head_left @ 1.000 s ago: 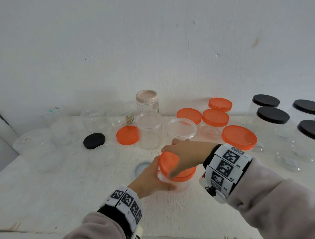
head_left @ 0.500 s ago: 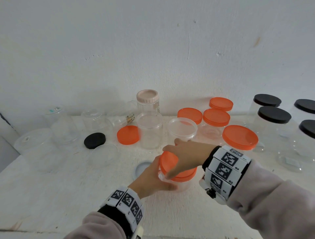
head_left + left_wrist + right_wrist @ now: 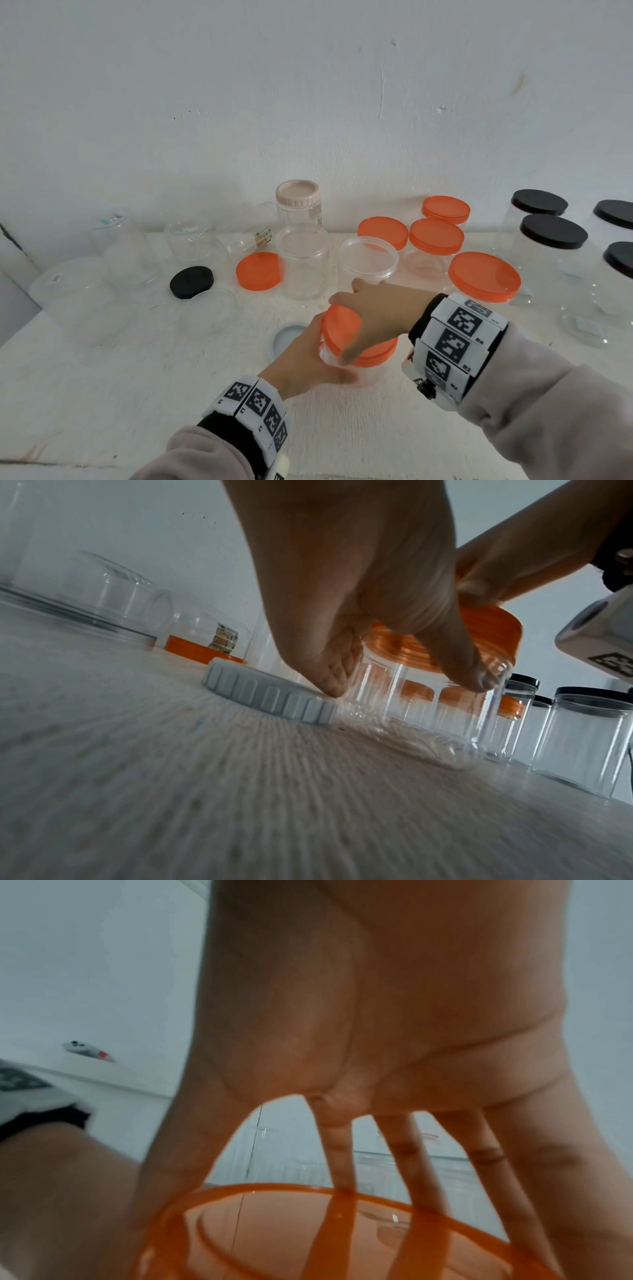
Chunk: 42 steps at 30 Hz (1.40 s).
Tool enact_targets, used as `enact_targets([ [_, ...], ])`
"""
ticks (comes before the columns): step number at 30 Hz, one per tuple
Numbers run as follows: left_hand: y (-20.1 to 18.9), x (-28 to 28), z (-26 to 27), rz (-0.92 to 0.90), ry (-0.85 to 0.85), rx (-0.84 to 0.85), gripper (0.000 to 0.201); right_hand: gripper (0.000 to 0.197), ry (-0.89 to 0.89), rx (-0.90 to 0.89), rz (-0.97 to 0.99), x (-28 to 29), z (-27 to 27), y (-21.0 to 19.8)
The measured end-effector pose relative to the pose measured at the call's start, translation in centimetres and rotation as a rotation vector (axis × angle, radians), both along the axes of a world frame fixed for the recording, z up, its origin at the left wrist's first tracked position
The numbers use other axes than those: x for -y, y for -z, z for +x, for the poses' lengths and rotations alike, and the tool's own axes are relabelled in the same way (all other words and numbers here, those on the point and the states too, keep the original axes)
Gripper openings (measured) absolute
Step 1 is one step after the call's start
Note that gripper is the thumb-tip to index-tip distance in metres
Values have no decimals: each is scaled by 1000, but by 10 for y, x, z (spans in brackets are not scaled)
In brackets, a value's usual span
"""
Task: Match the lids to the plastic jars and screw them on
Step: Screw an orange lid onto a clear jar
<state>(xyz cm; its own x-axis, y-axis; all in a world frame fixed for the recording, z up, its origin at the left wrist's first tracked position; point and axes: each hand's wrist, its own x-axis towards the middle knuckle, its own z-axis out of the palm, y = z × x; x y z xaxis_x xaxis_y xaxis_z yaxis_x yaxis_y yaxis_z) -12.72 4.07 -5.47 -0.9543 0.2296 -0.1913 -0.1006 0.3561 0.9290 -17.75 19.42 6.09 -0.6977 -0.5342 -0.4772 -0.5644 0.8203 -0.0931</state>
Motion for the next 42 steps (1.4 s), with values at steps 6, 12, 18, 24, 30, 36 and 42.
enact_targets([
  [6, -2, -1, 1, 5, -7, 2, 115, 109, 56, 4, 19, 0, 3, 3],
  [12, 0, -1, 0, -15, -3, -8, 109, 106, 13, 37, -21, -4, -1, 5],
  [18, 0, -1, -1, -35, -9, -23, 110, 106, 111, -89, -44, 0, 7, 19],
  [24, 0, -1, 0, -40, -8, -24, 108, 109, -28, 19, -15, -2, 7, 5],
  [30, -2, -1, 1, -20, -6, -15, 111, 95, -8, -51, -48, -1, 3, 10],
  [36, -1, -1, 1, -3, 0, -7, 110, 109, 41, -12, 15, -1, 2, 9],
  [42, 1, 0, 0, -19, 3, -21, 103, 104, -40, 55, -22, -6, -3, 0],
])
